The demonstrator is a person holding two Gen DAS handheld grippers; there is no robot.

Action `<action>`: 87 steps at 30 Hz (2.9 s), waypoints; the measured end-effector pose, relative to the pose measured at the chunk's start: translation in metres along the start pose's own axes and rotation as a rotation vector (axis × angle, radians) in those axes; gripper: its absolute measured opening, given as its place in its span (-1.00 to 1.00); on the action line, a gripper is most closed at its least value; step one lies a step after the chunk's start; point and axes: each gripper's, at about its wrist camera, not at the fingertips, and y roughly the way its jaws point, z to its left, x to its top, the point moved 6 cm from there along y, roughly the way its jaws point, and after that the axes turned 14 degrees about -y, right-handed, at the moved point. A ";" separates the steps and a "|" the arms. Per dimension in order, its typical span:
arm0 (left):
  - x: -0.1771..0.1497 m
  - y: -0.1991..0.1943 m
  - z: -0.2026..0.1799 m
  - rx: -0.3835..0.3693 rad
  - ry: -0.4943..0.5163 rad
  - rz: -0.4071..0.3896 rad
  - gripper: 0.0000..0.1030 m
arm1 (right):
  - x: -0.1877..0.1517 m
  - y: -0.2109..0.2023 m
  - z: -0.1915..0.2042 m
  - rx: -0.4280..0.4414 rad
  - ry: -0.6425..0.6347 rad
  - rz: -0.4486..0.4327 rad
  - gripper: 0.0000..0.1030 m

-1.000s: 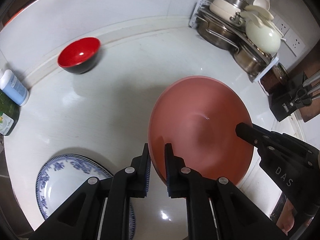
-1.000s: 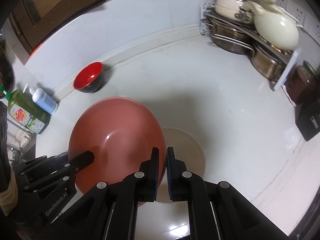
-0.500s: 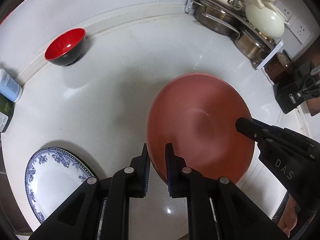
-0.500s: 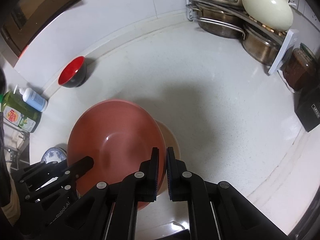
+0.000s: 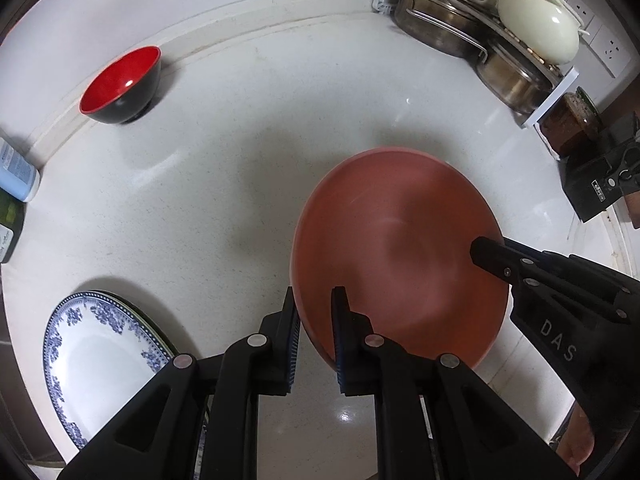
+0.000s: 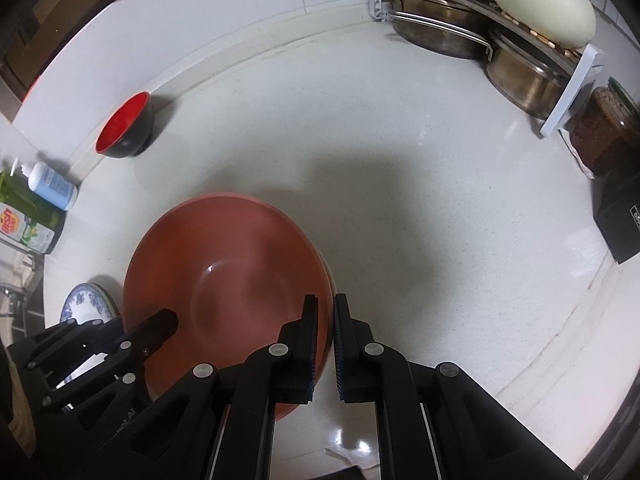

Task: Organize plates and bowls
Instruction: 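Carry the pink bowl and lower it into the white bowl, then open the right gripper and pull it back from the bowls, then move the right gripper to the red-and-black bowl by the wall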

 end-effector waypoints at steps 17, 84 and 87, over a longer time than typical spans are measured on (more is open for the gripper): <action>0.008 -0.013 0.004 0.034 -0.005 -0.079 -0.11 | -0.002 0.004 0.000 0.010 -0.001 0.009 -0.79; 0.211 -0.065 0.234 0.205 -0.168 -0.260 0.59 | 0.238 0.022 0.181 0.072 -0.274 -0.139 0.09; 0.225 -0.054 0.237 0.185 -0.181 -0.242 0.59 | 0.250 0.037 0.184 0.090 -0.259 -0.118 0.09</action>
